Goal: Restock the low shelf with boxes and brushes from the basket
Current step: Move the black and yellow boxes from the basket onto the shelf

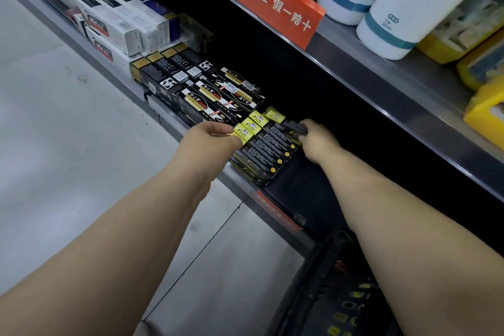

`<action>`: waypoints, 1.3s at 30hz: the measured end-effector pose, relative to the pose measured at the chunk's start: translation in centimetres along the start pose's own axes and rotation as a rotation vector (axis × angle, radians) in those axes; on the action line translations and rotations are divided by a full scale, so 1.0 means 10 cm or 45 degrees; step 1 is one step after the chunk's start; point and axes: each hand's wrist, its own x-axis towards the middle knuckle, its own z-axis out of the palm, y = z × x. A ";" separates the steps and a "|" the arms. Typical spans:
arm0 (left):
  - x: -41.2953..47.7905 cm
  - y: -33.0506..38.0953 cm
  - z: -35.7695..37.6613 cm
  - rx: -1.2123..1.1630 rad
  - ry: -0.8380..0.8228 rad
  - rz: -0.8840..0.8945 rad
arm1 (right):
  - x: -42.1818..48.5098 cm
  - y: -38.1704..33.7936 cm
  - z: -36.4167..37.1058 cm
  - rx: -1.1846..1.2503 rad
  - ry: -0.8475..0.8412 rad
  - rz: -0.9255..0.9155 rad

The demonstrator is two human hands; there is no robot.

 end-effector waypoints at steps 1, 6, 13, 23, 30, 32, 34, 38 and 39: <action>-0.01 0.00 0.01 0.015 -0.020 0.007 | -0.01 -0.03 0.05 -0.011 -0.070 -0.009; -0.03 0.01 0.02 0.016 -0.045 0.017 | -0.04 -0.14 0.14 0.069 -0.233 0.048; -0.05 0.02 0.03 0.016 -0.073 0.028 | -0.03 -0.11 0.15 0.143 -0.175 0.030; -0.20 0.11 0.09 0.060 -0.136 0.073 | -0.08 -0.12 0.06 -0.029 -0.249 0.044; -0.76 0.25 0.41 0.296 -0.644 0.396 | -0.98 -0.37 -0.71 0.482 -0.298 -0.139; -0.98 0.26 0.54 0.368 -0.810 0.497 | -1.42 -0.21 -0.87 0.588 -0.199 -0.271; -1.19 0.23 0.68 0.443 -0.954 0.604 | -1.84 0.10 -0.98 0.624 -0.027 -0.320; -1.60 0.08 0.96 0.564 -1.213 0.667 | -2.70 0.94 -1.03 0.857 0.098 -0.176; -1.69 0.02 1.02 0.621 -1.267 0.676 | -2.91 1.16 -0.99 0.875 0.121 -0.117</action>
